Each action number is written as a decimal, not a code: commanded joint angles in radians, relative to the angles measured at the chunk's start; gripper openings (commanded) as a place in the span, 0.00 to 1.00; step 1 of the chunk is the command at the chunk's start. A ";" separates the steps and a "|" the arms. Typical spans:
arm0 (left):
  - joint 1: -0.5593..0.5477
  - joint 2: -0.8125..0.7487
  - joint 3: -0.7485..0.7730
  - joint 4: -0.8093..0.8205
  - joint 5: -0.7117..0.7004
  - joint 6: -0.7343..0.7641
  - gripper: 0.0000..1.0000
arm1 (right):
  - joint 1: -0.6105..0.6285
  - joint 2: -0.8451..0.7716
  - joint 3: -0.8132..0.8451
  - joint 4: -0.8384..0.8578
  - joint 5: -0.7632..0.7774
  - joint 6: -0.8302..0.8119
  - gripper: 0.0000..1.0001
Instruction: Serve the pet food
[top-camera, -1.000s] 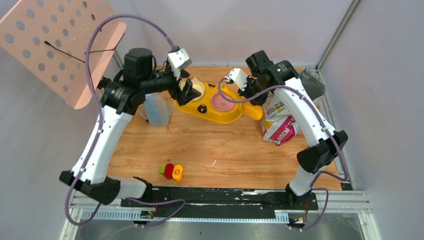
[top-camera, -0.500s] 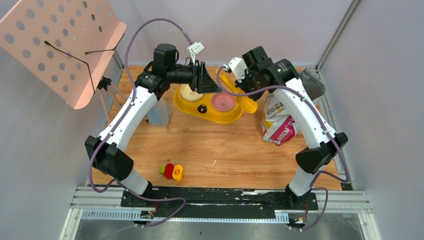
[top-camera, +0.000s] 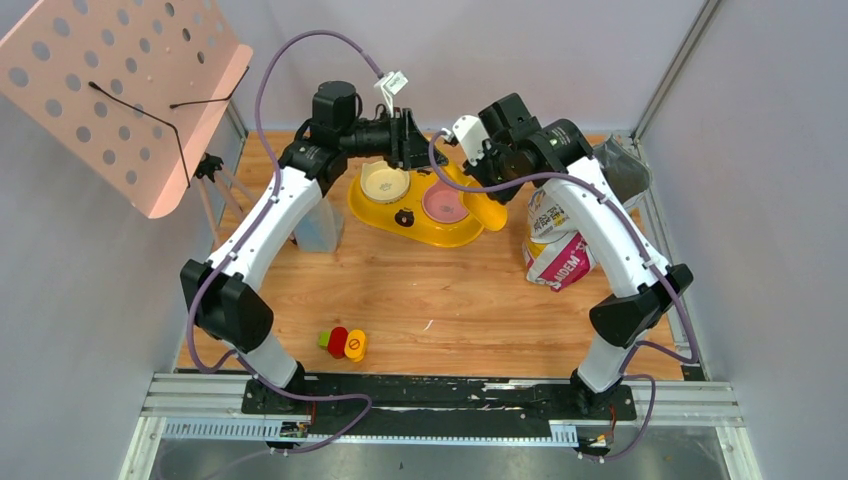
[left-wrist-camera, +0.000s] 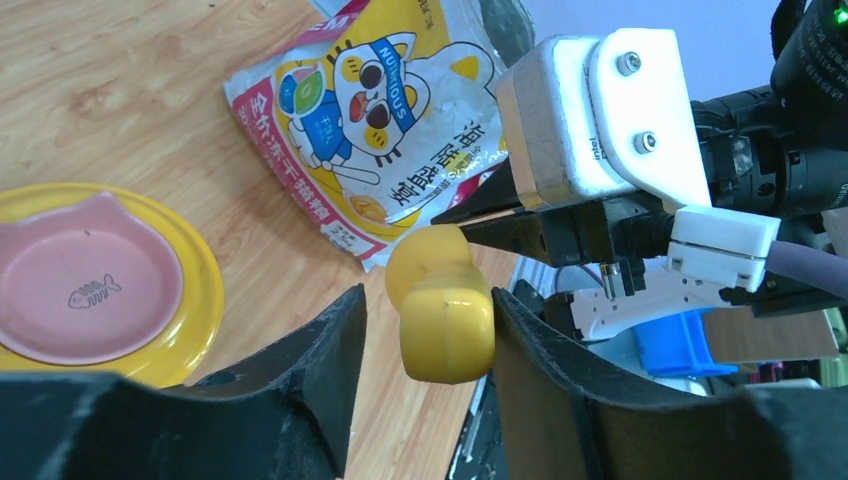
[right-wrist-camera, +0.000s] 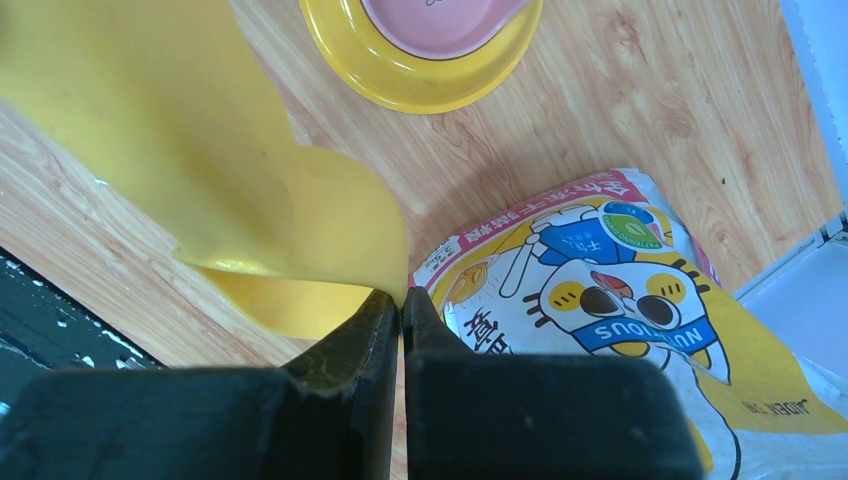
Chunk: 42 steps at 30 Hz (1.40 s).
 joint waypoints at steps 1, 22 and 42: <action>0.003 0.016 0.050 0.027 0.001 0.003 0.49 | 0.006 -0.012 0.048 0.032 -0.010 0.031 0.00; 0.072 -0.014 -0.037 0.164 0.193 -0.098 0.00 | -0.243 -0.190 -0.151 0.181 -0.612 0.069 0.47; 0.087 -0.028 -0.060 0.351 0.416 -0.302 0.00 | -0.271 -0.530 -0.751 0.918 -0.823 0.204 0.60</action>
